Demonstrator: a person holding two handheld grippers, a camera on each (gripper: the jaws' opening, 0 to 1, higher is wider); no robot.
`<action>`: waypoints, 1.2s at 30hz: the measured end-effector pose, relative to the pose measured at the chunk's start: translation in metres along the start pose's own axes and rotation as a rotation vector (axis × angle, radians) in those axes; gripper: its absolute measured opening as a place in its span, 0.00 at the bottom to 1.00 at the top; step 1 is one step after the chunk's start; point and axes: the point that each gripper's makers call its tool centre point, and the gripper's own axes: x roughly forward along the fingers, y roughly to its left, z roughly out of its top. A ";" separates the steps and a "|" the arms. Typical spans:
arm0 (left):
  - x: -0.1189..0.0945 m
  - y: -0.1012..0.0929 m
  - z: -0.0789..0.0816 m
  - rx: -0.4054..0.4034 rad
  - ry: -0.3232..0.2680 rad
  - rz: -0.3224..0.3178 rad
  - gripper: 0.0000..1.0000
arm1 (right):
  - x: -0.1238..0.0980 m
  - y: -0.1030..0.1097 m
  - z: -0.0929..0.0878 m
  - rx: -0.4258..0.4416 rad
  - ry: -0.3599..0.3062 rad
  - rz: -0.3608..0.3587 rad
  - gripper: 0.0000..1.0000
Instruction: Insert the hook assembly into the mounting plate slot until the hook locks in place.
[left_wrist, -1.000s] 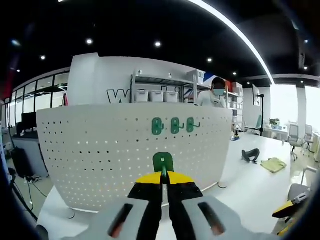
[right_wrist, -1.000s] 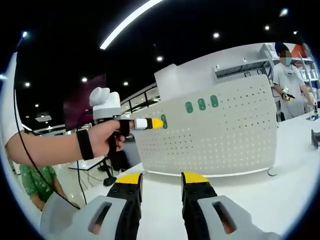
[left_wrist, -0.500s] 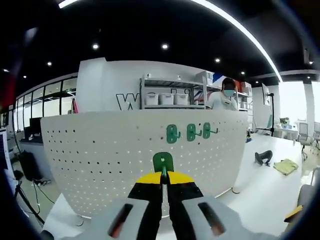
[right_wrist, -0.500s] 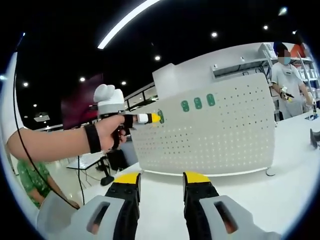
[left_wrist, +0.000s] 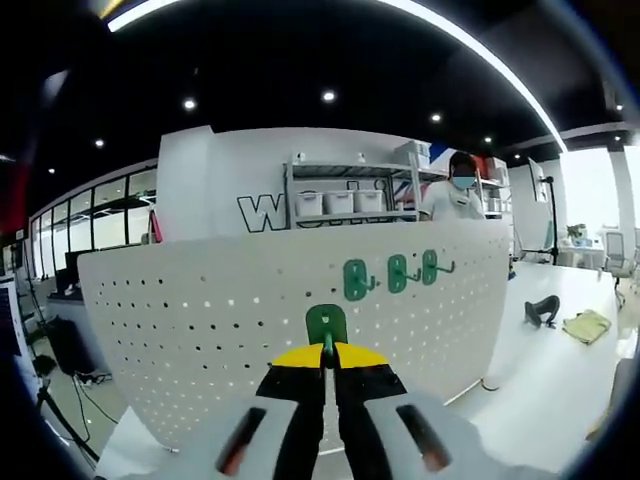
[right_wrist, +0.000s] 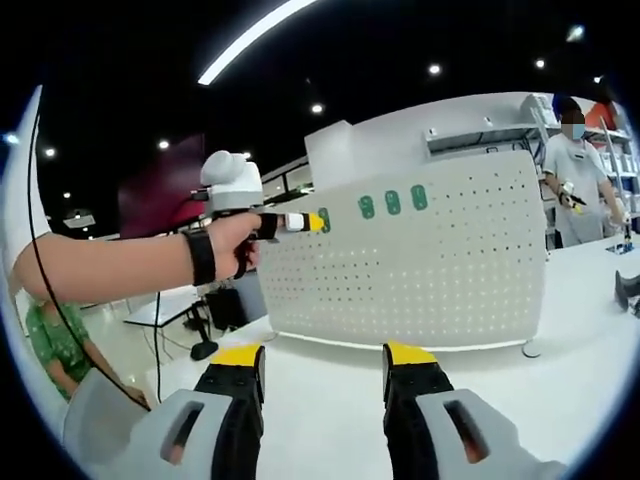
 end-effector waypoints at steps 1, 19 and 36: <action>0.001 0.000 0.000 -0.002 -0.002 0.002 0.02 | 0.000 -0.001 0.000 -0.002 0.001 -0.001 0.48; 0.024 0.003 0.012 0.039 -0.001 0.052 0.02 | -0.002 -0.004 -0.010 -0.017 0.037 -0.025 0.47; 0.051 0.009 0.023 0.065 -0.010 0.097 0.02 | -0.002 -0.014 -0.018 -0.012 0.062 -0.049 0.47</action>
